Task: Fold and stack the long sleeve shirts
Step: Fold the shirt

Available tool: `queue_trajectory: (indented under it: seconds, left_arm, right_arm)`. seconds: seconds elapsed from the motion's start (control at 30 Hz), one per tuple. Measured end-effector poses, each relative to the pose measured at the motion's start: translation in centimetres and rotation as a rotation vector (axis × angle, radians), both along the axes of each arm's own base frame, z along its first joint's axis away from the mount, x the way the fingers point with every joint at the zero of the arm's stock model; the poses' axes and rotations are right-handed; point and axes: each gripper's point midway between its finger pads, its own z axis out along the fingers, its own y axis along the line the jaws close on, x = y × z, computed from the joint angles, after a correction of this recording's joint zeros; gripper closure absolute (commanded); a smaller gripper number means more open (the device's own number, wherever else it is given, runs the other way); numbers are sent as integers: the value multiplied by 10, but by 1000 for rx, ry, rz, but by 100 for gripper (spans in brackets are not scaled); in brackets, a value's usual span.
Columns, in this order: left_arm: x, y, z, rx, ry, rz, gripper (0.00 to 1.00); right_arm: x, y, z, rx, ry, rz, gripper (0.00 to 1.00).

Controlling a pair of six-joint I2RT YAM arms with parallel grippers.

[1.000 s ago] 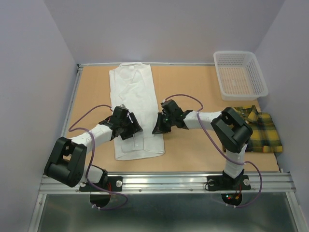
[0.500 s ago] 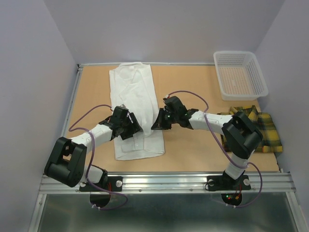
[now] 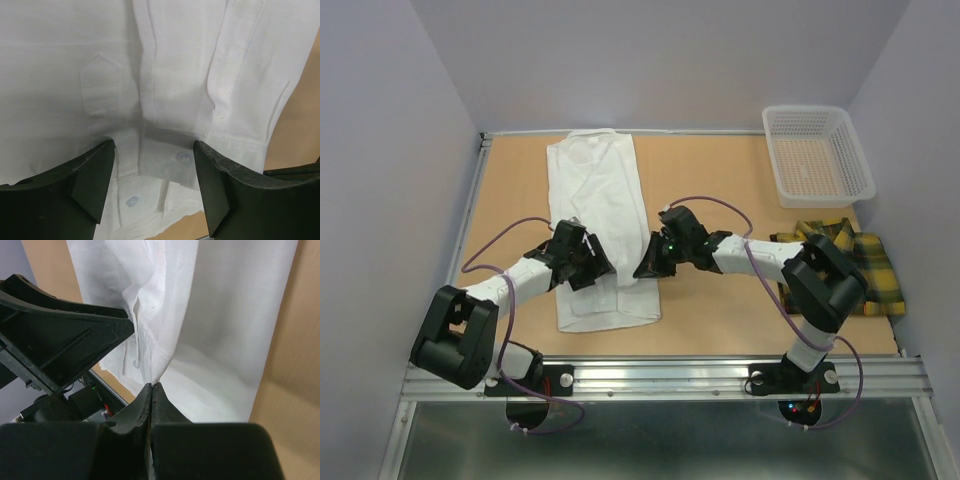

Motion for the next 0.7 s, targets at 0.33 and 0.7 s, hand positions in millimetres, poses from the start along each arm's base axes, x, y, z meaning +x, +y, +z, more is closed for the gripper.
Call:
queue_trajectory:
  seconds: [0.33, 0.7]
  left_arm:
    - [-4, 3, 0, 10, 13, 3, 22]
    - [3, 6, 17, 18, -31, 22, 15]
  right_arm:
    - [-5, 6, 13, 36, 28, -13, 98]
    - [11, 25, 52, 117, 6, -38, 98]
